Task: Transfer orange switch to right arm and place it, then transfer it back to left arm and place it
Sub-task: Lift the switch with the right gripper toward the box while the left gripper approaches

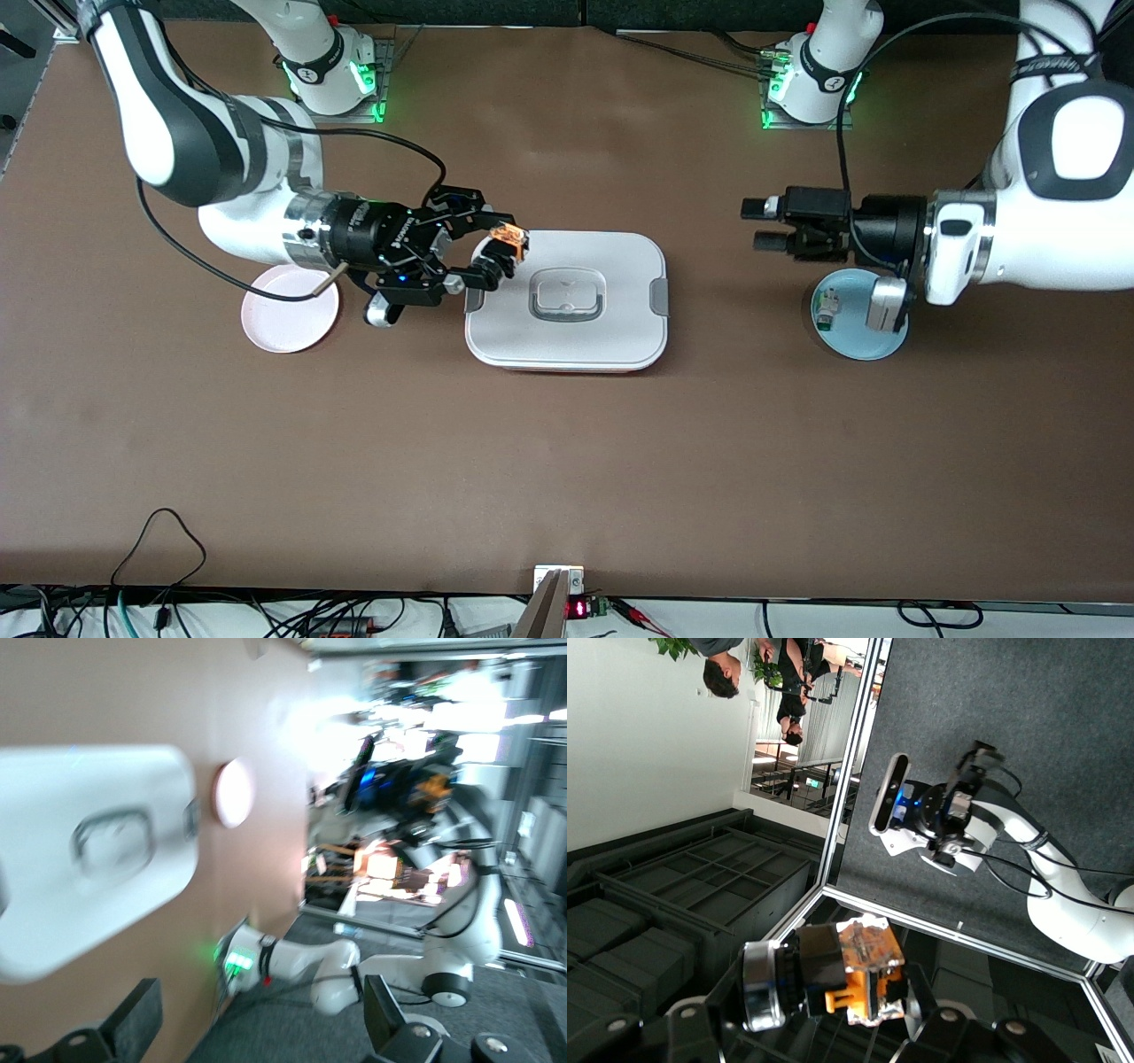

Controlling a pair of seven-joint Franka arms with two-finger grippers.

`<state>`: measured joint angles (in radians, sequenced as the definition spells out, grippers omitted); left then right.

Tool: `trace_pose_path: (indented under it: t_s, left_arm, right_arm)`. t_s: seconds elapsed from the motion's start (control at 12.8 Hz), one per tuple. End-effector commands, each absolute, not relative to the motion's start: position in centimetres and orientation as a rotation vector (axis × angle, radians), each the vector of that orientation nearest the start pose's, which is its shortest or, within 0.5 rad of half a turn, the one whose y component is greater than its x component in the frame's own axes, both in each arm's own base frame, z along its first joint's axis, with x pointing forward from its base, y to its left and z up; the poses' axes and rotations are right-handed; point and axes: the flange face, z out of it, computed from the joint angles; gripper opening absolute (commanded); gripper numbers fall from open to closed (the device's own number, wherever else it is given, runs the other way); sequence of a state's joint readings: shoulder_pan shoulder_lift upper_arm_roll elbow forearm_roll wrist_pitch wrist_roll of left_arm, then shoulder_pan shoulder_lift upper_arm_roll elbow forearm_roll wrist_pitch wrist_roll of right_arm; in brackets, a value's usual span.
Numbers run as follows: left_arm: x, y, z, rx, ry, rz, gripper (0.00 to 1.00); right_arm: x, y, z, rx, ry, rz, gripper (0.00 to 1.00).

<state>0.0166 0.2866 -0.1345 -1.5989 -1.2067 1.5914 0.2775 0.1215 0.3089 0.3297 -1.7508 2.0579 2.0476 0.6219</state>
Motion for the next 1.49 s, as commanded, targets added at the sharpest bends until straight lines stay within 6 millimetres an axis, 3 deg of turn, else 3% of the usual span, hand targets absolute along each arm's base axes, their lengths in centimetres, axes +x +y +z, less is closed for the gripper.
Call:
trace_pose_path:
  t_s: [0.0, 0.16, 0.55, 1.1, 1.25, 1.41]
  left_arm:
    - [63.2, -18.2, 50.1, 1.768, -0.236, -0.03, 1.0]
    - [63.2, -21.1, 50.8, 1.731, -0.207, 0.013, 1.0]
    - [62.5, -28.0, 51.4, 1.732, -0.086, 0.059, 1.0]
    - [62.7, -29.9, 51.0, 1.769, -0.026, 0.119, 1.0]
    - [63.6, -29.4, 52.9, 1.765, 0.034, 0.162, 1.0]
    - [63.7, -29.6, 53.2, 1.769, 0.1, 0.147, 1.0]
  right_arm:
    - [60.3, 33.4, 48.1, -0.973, 0.982, 0.907, 0.3]
    - [60.3, 34.2, 47.8, -0.974, 0.989, 0.899, 0.24]
    - [61.7, 38.3, 46.6, -0.98, 1.018, 0.87, 0.24]
    - [62.7, 38.3, 47.3, -0.913, 1.003, 0.848, 0.24]
    - [62.9, 38.5, 46.8, -0.864, 0.983, 0.814, 0.24]
    - [62.8, 38.7, 46.3, -0.866, 0.983, 0.812, 0.24]
